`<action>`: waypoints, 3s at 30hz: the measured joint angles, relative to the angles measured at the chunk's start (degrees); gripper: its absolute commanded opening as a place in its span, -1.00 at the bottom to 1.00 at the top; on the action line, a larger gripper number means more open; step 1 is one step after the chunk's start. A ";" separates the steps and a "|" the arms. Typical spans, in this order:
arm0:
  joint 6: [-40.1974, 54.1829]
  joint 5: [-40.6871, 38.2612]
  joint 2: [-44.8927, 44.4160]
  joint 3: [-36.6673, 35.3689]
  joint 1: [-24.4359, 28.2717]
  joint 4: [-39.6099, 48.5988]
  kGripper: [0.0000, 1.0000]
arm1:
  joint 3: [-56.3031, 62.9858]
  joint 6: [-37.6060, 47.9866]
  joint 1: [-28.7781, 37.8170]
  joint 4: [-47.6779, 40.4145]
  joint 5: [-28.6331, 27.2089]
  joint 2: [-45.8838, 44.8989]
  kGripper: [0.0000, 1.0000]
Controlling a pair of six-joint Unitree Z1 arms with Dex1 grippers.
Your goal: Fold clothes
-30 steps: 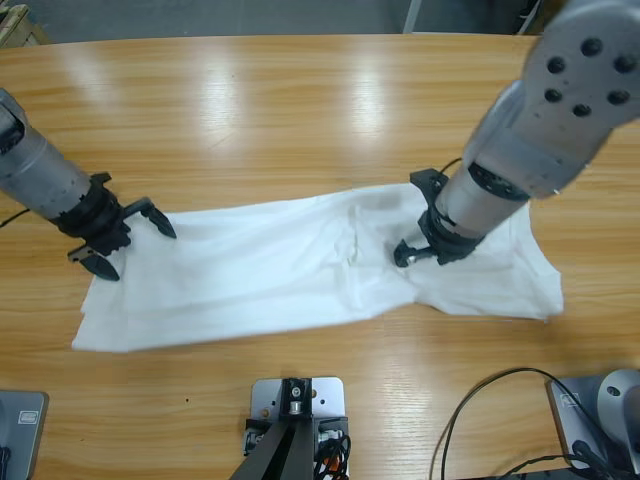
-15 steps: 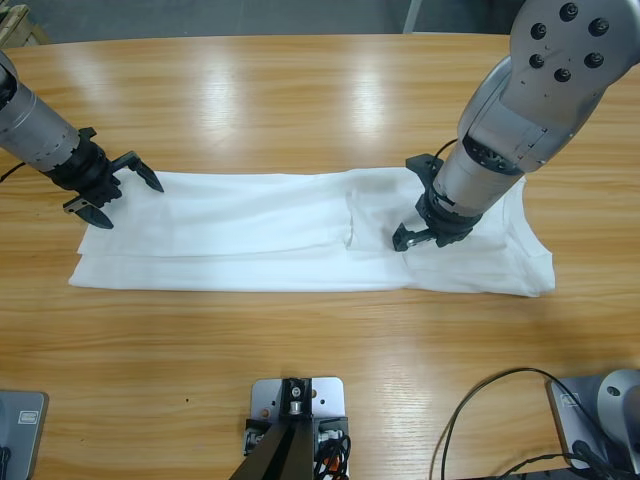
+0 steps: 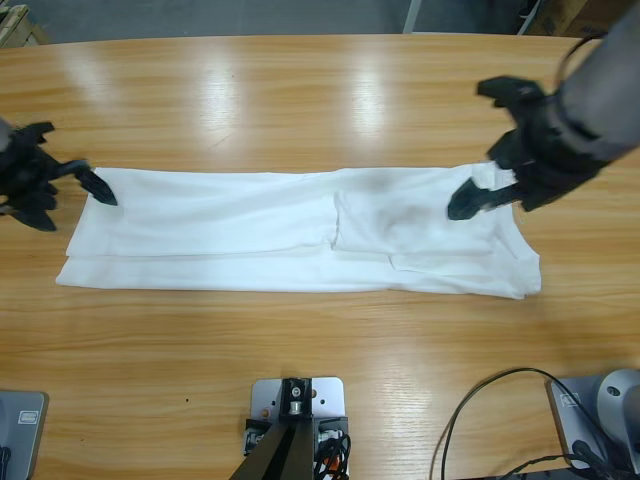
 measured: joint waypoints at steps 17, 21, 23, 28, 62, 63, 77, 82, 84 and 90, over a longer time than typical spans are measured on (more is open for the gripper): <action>36.81 -25.42 11.12 -0.88 25.92 0.54 0.75 | 4.57 1.51 -0.02 0.99 0.00 -5.27 1.00; 38.08 -25.42 13.27 -0.73 25.95 0.54 0.75 | 4.57 2.23 -0.02 0.64 0.00 -5.19 1.00; 38.13 -25.42 13.63 -0.73 25.94 0.54 0.77 | 4.57 2.41 -0.02 0.47 0.00 -5.15 1.00; 38.13 -25.42 15.91 -0.74 25.35 0.44 0.91 | 4.57 2.61 -0.02 -0.07 0.00 -5.15 1.00; 34.27 -25.13 16.30 0.88 16.75 -2.77 -1.00 | 4.51 2.98 -0.02 -1.61 -0.41 -4.61 1.00; 33.65 -24.56 16.29 1.04 16.75 -2.83 -1.00 | 4.51 2.98 -0.02 -1.61 -0.41 -4.61 1.00; 28.52 -21.14 12.65 3.45 14.16 -6.31 -1.00 | 5.48 3.68 -0.02 -2.15 -0.41 -4.61 1.00; 23.83 -19.36 8.82 3.95 12.78 -5.86 -1.00 | 5.79 3.94 -0.02 -2.51 -0.41 -4.61 1.00; 21.38 -17.79 6.52 3.94 12.70 -4.63 -1.00 | 5.80 4.02 -0.02 -2.78 -0.41 -4.61 1.00; 15.61 -16.61 2.10 3.93 10.49 -2.56 -1.00 | 6.05 4.10 -0.02 -3.13 -0.41 -4.61 1.00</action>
